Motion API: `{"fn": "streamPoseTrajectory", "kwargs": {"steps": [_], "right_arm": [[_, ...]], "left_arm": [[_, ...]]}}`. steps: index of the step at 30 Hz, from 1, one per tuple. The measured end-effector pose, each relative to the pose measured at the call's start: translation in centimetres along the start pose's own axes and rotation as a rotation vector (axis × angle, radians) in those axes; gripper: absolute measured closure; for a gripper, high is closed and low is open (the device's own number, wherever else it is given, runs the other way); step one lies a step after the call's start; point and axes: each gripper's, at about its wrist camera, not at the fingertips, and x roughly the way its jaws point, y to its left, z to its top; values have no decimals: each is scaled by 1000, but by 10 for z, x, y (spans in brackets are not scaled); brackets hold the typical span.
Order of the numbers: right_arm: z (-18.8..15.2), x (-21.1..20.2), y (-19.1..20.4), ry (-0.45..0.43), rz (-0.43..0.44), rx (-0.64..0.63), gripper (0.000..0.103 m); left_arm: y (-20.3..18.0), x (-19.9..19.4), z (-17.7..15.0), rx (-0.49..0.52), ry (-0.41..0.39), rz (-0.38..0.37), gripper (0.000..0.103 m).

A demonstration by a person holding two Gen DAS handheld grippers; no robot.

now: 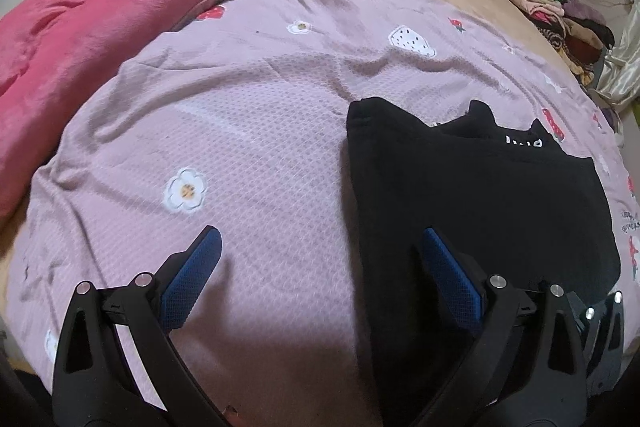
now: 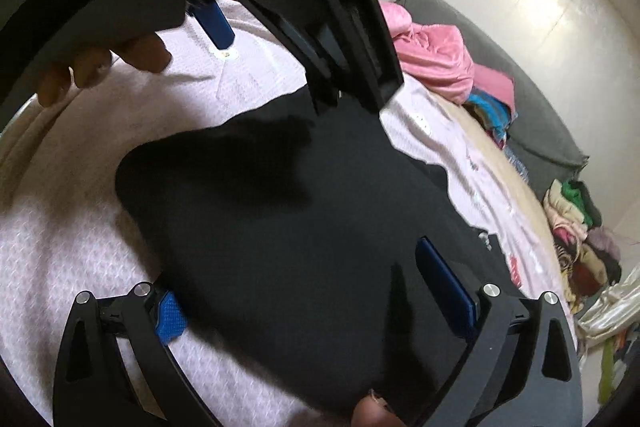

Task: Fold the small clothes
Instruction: 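Move both open tools to one side edge of the folded black sweatshirt, then close both tools on the side edge of the sweatshirt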

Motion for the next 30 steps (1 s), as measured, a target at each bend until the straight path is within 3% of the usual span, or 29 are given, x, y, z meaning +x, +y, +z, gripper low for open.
{"fn": "streamPoseTrajectory", "kwargs": {"steps": [1,3,5,6,9,12,21,23,25,26,28,30], "right_arm": [[1,0,-1,-6,-9,-1,10],[2,-2,-2,-15,8,2,32],[1,-6,-2,-33,14,2,44],[1,-10,-2,-49,21,-3,57],[0,-19,-4,-82,44,0,76],[-3,-27,-14,-103,53,32,82],[-9,-47,-47,-164,64,134,85],[-10,-51,-51,-174,62,139,85],[-12,-56,-54,-186,61,149,85],[-13,-56,-55,-188,59,153,85],[-16,-61,-57,-200,54,151,86],[-20,-65,-61,-208,41,157,86]], "left_arm": [[0,3,3,0,6,-4,10],[-1,9,7,-1,18,-15,10],[-1,14,11,-7,30,-37,10],[-1,17,13,-16,40,-56,10],[-2,25,16,-51,70,-121,10],[-7,33,18,-56,89,-150,10],[-28,37,25,-71,107,-224,10],[-35,34,26,-67,104,-261,22],[-45,31,27,-56,107,-298,49],[-48,30,27,-54,107,-314,55],[-56,26,26,-43,99,-315,78],[-62,21,27,-37,83,-320,85]]}}
